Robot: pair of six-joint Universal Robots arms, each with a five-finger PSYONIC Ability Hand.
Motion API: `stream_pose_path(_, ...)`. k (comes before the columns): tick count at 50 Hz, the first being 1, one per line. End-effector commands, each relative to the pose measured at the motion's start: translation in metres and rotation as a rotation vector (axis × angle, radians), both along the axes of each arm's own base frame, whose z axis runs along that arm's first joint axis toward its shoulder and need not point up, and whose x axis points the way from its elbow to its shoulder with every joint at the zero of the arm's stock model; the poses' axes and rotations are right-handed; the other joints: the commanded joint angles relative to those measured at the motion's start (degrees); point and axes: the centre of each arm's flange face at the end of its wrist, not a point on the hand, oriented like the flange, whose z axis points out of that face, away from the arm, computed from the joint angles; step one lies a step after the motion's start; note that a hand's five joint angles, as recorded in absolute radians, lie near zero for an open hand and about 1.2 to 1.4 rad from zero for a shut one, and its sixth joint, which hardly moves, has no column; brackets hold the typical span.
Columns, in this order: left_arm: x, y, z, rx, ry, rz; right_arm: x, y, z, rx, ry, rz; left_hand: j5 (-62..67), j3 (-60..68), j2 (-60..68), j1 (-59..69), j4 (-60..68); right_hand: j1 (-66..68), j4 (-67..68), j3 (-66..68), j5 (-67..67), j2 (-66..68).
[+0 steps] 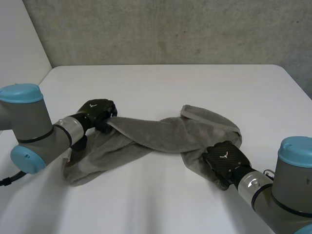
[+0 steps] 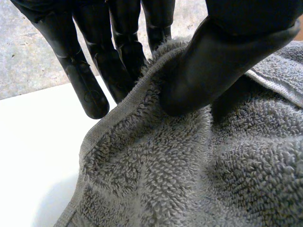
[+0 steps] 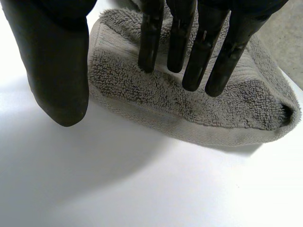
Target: Fold the towel.
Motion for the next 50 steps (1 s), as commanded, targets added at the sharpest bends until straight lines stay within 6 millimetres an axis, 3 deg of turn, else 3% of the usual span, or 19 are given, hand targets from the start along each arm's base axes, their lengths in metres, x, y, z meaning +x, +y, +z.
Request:
stream_pose_path(1, 0.000, -0.001, 0.000, -0.008, 0.002, 0.000, 0.001, -0.002, -0.001, -0.008, -0.012, -0.002, 4.82, 3.94, 3.20, 5.99, 1.88, 5.15, 5.62, 5.55, 4.99, 6.10)
stream_pose_path(32, 0.000, -0.001, -0.002, -0.005, -0.001, -0.002, 0.007, -0.006, -0.003, -0.042, -0.034, 0.009, 4.82, 3.94, 3.20, 5.99, 1.88, 11.05, 11.52, 11.45, 10.89, 12.00)
stream_pose_path(35, 0.000, -0.001, -0.002, -0.005, -0.001, -0.002, 0.008, -0.006, -0.003, -0.042, -0.039, 0.007, 4.82, 3.94, 3.20, 5.99, 1.88, 21.64, 22.12, 22.05, 21.49, 22.60)
stream_pose_path(36, 0.000, -0.001, -0.002, -0.005, -0.001, -0.002, 0.008, -0.007, -0.002, -0.038, -0.048, 0.004, 4.82, 3.94, 3.20, 5.99, 1.88, 38.63, 39.11, 39.03, 38.48, 39.59)
stream_pose_path(37, 0.000, -0.001, -0.002, -0.005, -0.001, -0.002, 0.008, -0.008, -0.001, -0.036, -0.063, -0.005, 4.82, 3.94, 3.20, 5.99, 1.88, 47.57, 48.04, 47.97, 47.41, 48.52)
stream_pose_path(38, 0.000, -0.001, -0.002, -0.005, -0.001, -0.001, 0.008, -0.008, 0.000, -0.036, -0.063, -0.005, 4.82, 3.94, 3.20, 5.99, 1.88, 47.66, 48.13, 48.06, 47.50, 48.61)
stream_pose_path(43, 0.000, -0.001, 0.001, -0.012, -0.002, 0.000, 0.008, -0.013, 0.010, -0.029, -0.134, -0.042, 4.82, 3.94, 3.20, 5.99, 1.88, 47.66, 48.13, 48.06, 47.50, 48.61)
stream_pose_path(48, 0.000, -0.001, 0.009, -0.023, 0.003, -0.001, 0.008, -0.023, 0.044, -0.096, -0.230, -0.070, 4.82, 3.94, 3.20, 5.99, 1.88, 47.66, 48.13, 48.06, 47.50, 48.61)
stream_pose_path(49, 0.000, 0.000, 0.014, -0.034, 0.007, -0.002, 0.008, -0.023, 0.044, -0.097, -0.230, -0.070, 4.82, 3.94, 3.20, 5.99, 1.88, 47.66, 48.13, 48.06, 47.50, 48.61)
stream_pose_path(50, 0.000, 0.000, 0.021, -0.048, 0.012, -0.003, 0.009, -0.026, 0.056, -0.123, -0.262, -0.073, 4.82, 3.94, 3.20, 5.99, 1.88, 47.66, 48.13, 48.06, 47.50, 48.61)
